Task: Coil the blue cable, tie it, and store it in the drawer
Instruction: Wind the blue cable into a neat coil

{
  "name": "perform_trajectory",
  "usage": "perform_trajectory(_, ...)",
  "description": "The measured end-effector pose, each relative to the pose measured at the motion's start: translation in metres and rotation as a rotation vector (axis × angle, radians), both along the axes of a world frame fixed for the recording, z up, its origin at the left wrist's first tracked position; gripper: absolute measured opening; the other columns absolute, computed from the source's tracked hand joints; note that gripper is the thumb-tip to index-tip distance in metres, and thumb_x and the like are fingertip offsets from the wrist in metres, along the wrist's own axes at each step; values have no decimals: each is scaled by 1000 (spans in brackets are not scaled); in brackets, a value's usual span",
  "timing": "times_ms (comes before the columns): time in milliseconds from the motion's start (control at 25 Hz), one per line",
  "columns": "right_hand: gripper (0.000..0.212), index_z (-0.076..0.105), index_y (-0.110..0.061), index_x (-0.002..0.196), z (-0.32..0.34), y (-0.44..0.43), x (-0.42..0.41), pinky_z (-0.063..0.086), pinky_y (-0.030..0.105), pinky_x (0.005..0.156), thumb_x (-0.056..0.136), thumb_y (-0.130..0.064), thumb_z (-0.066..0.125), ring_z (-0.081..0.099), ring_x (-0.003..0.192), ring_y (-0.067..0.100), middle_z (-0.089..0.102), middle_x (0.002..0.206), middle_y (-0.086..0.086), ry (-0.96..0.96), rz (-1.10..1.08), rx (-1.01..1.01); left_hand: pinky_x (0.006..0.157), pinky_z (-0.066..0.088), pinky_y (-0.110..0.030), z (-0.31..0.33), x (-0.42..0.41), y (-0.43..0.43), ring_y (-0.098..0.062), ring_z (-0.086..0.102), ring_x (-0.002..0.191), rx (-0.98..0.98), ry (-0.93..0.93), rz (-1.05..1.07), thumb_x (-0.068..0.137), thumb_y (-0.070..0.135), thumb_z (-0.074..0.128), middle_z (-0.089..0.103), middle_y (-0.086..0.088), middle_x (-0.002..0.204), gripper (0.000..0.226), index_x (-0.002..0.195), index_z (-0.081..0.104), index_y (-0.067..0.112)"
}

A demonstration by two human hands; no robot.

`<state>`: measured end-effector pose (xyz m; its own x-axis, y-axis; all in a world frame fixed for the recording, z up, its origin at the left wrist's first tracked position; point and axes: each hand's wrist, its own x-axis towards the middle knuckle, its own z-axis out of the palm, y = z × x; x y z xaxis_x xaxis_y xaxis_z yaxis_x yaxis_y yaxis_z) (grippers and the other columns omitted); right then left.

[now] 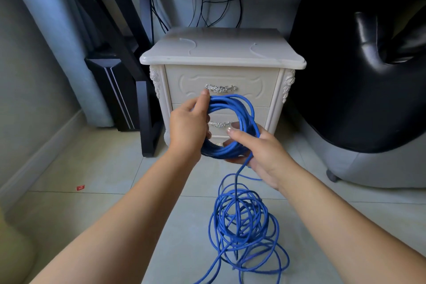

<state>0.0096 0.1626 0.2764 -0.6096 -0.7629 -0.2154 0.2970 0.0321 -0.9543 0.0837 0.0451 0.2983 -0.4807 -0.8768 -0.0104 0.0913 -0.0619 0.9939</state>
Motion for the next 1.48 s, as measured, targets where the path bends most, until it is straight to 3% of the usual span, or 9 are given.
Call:
perform_trajectory(240, 16, 54, -10, 89, 7, -8, -1, 59, 39, 60, 83, 3, 61, 65, 55, 19, 60, 56, 3, 59, -241, -40, 52, 40, -27, -1, -7, 27, -13, 43, 41, 170, 75, 78, 100, 44, 48, 46, 1, 54, 42, 71, 54, 15)
perform_trajectory(440, 22, 57, -18, 87, 8, -1, -17, 58, 41, 66, 81, 3, 52, 73, 63, 31, 55, 55, 8, 183, -346, 38, 64, 52, -21, -6, 7, 27, -17, 69, 67, -115, -144, -128, 102, 46, 40, 73, -8, 74, 51, 84, 70, 9)
perform_trajectory(560, 27, 61, -15, 101, 9, 2, -25, 54, 34, 58, 82, 2, 53, 72, 55, 23, 60, 61, 3, 386, -287, 141, 78, 51, -17, -6, 17, 16, 3, 65, 84, -329, -181, -362, 94, 48, 56, 73, 9, 94, 34, 111, 67, 21)
perform_trajectory(720, 17, 58, -24, 83, 12, 3, -23, 54, 31, 59, 79, -7, 56, 66, 49, 8, 65, 70, -3, 850, -120, 375, 98, 42, -13, -6, 16, 7, -1, 53, 119, -677, -335, -562, 75, 16, 80, 49, 6, 137, 94, 150, 27, 37)
perform_trajectory(840, 11, 50, -23, 77, 11, 2, -17, 56, 40, 65, 78, -13, 56, 69, 65, 26, 65, 75, 2, 1074, 39, 457, 80, 42, -5, -5, 14, 8, -6, 60, 100, -758, -396, -499, 79, 4, 67, 54, 6, 125, 85, 149, 30, 35)
perform_trajectory(960, 8, 51, -21, 84, 11, 4, -16, 56, 43, 69, 78, -17, 56, 68, 72, 29, 65, 78, 3, 1144, 69, 468, 63, 37, -6, -8, 14, 6, -12, 55, 77, -913, -554, -512, 85, 12, 63, 60, 12, 84, 37, 120, 59, 22)
perform_trajectory(1080, 13, 51, -24, 83, 12, 5, -17, 57, 38, 65, 76, -20, 62, 69, 69, 26, 64, 73, 0, 1058, -4, 411, 57, 41, -17, -6, 14, 7, -20, 57, 69, -910, -506, -462, 90, 16, 60, 58, 6, 72, 9, 98, 59, 12)
perform_trajectory(1240, 24, 60, -27, 95, 14, 12, -24, 46, 18, 48, 78, -22, 76, 69, 62, 10, 66, 66, -6, 570, -7, 202, 59, 52, -33, -3, 11, 6, -9, 56, 48, -614, -335, -351, 92, 15, 60, 55, 1, 60, 8, 89, 55, 10)
perform_trajectory(1480, 24, 58, -18, 100, -2, 6, -15, 58, 40, 77, 83, -16, 75, 70, 85, 20, 70, 92, 2, 103, 68, -91, 60, 48, -39, -7, 4, -3, -12, 47, 51, -100, -61, -86, 93, 18, 59, 46, 8, 55, 16, 79, 52, 15)
